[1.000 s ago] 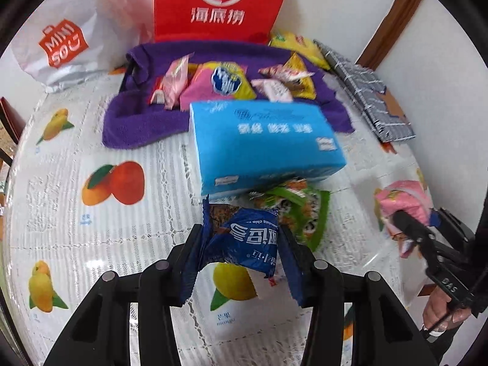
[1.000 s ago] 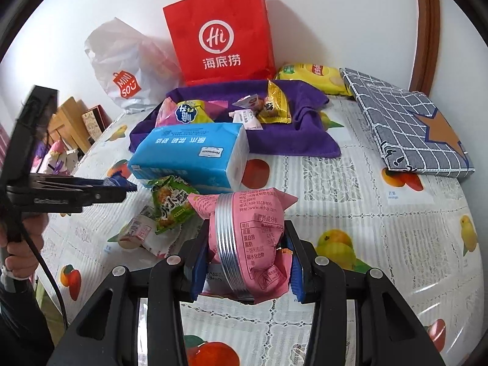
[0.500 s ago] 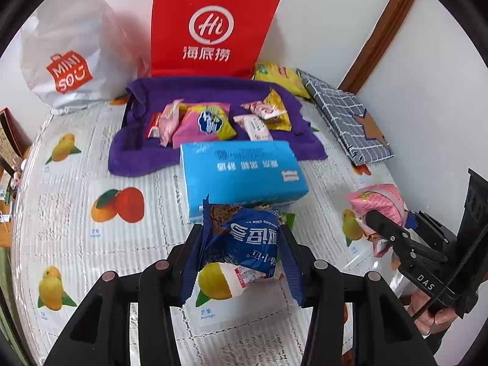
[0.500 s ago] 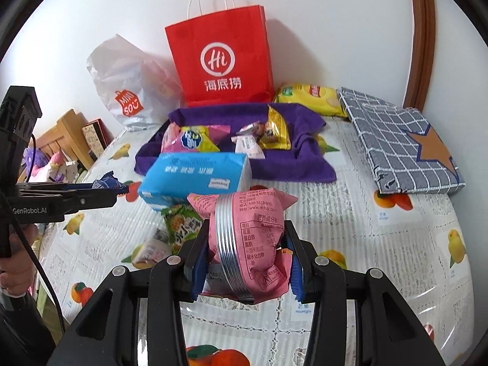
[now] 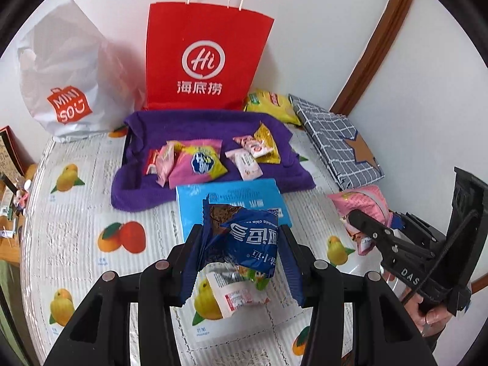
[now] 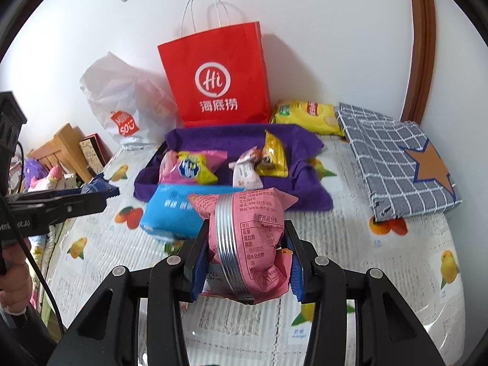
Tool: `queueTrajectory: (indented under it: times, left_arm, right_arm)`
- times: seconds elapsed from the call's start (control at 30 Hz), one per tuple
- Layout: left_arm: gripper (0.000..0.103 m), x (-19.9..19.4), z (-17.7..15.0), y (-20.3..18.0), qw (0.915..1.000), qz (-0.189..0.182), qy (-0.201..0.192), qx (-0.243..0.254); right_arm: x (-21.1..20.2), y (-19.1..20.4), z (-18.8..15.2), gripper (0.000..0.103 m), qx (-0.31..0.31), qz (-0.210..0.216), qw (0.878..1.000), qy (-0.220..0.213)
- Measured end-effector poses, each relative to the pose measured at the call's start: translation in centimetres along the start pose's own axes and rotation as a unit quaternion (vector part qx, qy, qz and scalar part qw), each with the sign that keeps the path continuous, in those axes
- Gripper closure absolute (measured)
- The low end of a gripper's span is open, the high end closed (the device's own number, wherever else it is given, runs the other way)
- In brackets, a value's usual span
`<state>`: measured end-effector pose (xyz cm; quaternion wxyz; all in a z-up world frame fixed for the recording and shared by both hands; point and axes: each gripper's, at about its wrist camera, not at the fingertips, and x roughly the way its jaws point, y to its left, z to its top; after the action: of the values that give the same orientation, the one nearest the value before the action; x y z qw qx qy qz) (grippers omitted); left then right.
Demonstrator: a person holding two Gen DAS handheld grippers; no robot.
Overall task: Organize snacks
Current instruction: 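Carry both held packets over the purple towel with both tools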
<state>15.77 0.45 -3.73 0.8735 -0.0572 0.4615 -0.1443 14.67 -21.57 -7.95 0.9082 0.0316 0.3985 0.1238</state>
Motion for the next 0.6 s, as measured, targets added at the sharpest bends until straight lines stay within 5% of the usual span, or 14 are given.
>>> queueTrajectory:
  times: [0.6]
  left_arm:
    - [0.057,1.8,6.6,4.1,0.9997,0.008,-0.023,-0.008]
  right_arm:
    - [3.6,0.1,8.8,0.059,0.015,-0.003,1.000,-0.018]
